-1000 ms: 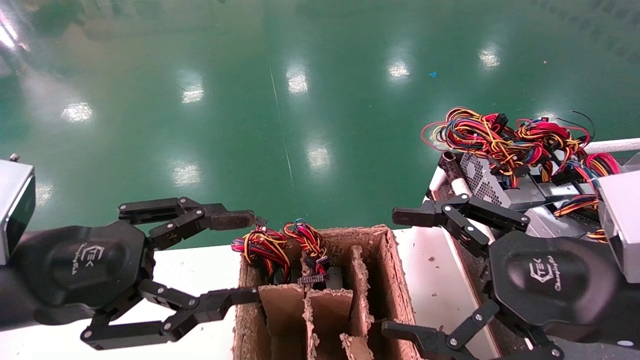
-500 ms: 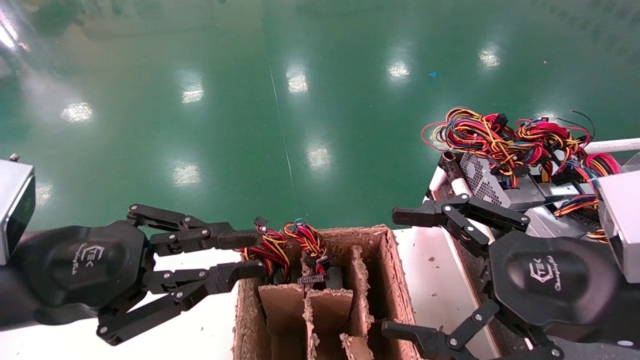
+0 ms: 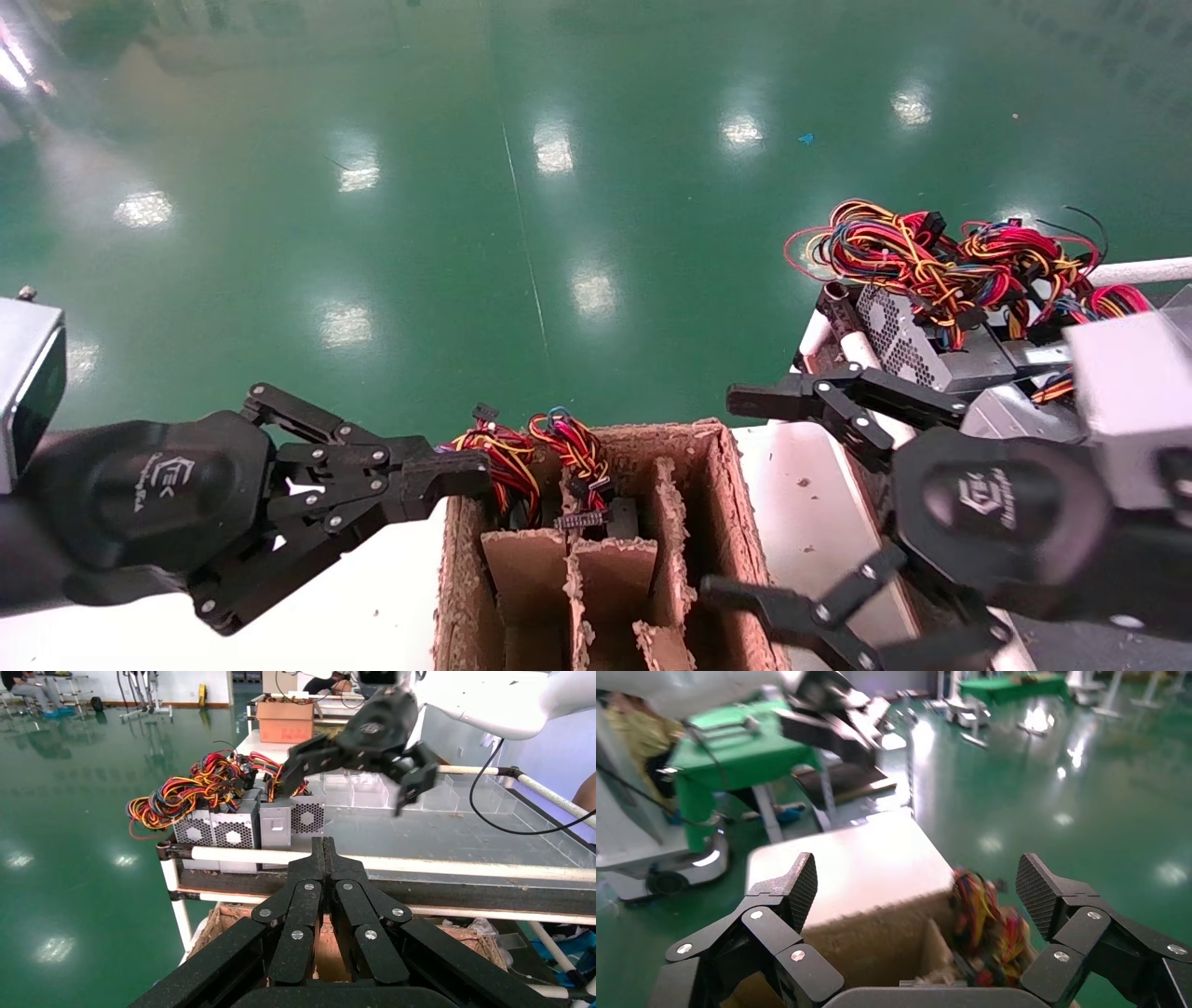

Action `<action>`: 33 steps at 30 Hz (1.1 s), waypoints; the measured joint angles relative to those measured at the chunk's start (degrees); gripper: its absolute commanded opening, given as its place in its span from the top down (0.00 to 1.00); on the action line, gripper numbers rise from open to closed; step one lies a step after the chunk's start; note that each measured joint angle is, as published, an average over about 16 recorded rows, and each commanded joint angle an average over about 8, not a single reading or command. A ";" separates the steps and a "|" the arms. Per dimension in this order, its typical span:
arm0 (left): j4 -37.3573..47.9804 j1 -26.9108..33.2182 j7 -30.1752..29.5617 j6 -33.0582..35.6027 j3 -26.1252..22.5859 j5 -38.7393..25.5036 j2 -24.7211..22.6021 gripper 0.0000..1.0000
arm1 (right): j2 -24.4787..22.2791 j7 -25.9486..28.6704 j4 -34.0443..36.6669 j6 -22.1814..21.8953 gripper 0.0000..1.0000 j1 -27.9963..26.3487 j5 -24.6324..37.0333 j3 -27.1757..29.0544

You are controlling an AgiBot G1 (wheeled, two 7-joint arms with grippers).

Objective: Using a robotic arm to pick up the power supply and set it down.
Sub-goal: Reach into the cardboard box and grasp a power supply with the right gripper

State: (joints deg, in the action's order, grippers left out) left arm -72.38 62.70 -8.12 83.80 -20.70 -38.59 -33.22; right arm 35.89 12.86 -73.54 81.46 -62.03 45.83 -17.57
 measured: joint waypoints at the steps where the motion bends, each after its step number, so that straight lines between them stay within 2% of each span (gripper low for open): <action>1: 0.00 0.00 0.00 0.00 0.00 0.00 0.00 0.02 | 0.24 0.48 -0.09 -0.74 0.00 -0.17 0.82 -0.37; 11: 0.01 0.00 0.00 0.00 -0.01 0.00 0.00 0.00 | 4.97 6.61 -1.68 -9.71 0.00 -3.30 13.36 -6.30; 12: 0.01 0.00 0.00 0.00 -0.01 0.00 0.00 0.00 | 5.68 7.18 -1.77 -10.62 0.03 -3.62 14.78 -7.00; 13: 0.01 0.01 0.00 0.00 -0.01 0.00 0.00 0.00 | 6.42 7.72 -1.84 -11.52 0.13 -3.92 16.18 -7.69; 19: 0.01 0.01 0.01 0.00 -0.01 0.01 0.00 0.00 | 11.01 10.17 -1.87 -16.93 0.88 -4.97 23.91 -11.33; 20: 0.01 0.01 0.01 0.00 -0.01 0.01 0.00 0.00 | 11.75 10.48 -1.84 -17.86 0.98 -4.98 25.01 -11.82; 21: 0.01 0.01 0.01 0.00 -0.01 0.01 0.00 0.00 | 12.46 10.76 -1.79 -18.78 1.00 -4.95 25.99 -12.24; 33: 0.01 0.01 0.01 0.00 -0.02 0.01 0.00 0.00 | 18.62 13.14 -1.15 -28.30 1.00 -2.83 32.97 -14.75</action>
State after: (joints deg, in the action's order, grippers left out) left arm -72.37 62.70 -8.11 83.80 -20.72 -38.58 -33.21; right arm 54.51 26.00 -74.69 53.16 -64.86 78.80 -32.32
